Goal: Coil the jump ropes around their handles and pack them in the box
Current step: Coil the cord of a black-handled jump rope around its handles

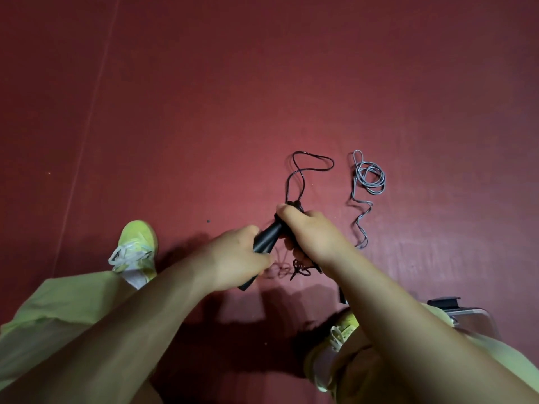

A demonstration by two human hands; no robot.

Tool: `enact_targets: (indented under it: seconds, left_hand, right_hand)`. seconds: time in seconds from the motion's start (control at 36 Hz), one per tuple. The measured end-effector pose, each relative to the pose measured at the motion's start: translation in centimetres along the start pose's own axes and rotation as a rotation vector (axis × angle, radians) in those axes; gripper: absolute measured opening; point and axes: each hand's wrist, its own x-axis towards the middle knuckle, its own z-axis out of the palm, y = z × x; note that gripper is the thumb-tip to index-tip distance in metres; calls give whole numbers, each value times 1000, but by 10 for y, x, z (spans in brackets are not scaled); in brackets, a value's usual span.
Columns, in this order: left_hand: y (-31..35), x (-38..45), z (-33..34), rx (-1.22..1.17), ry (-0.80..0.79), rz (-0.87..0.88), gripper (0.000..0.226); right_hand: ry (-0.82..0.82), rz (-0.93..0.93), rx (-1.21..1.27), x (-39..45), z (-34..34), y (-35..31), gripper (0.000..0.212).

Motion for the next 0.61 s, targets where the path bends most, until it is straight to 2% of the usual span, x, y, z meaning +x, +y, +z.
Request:
enact_targets:
  seconds: [0.06,0.19,0.25,0.31,0.36,0.42,0.47,0.56,0.61]
  left_hand:
    - [5,-5,-4,-189,-96,-22,33]
    - [13,-15,-13,-909,-454,-194,45]
    - [12,-16,-10,-1093,-622,-170,52]
    - [10,-16,-2,-1190,-710,-104,53]
    - [11,-17,1,-1201,-682,-72,40]
    - [16,-18,-3,-1132,-552,-81,16]
    - [18,-18,-9,-1075,-446,-90,15]
    - [15,-15,-13,-978,-306,-59,12]
    - [10,-11,-12,-826,-227,-31,24]
  right_hand:
    - [9,-37,28,-1,-1,-2,39]
    - [-36,-186,194,-3,-7,-9,38]
    - [-95,-256,256,-2,-5,-8,49]
    - [-150,-275,328,1,-4,-4,55]
    - [-199,-258,397,2,-3,-2,44]
    - [-240,-239,428,6,-3,-1,49]
    - [-268,-215,423,8,-3,1,57]
    - [-313,-170,399,7,-8,1,45]
    - [-307,-145,344,8,-11,2,38]
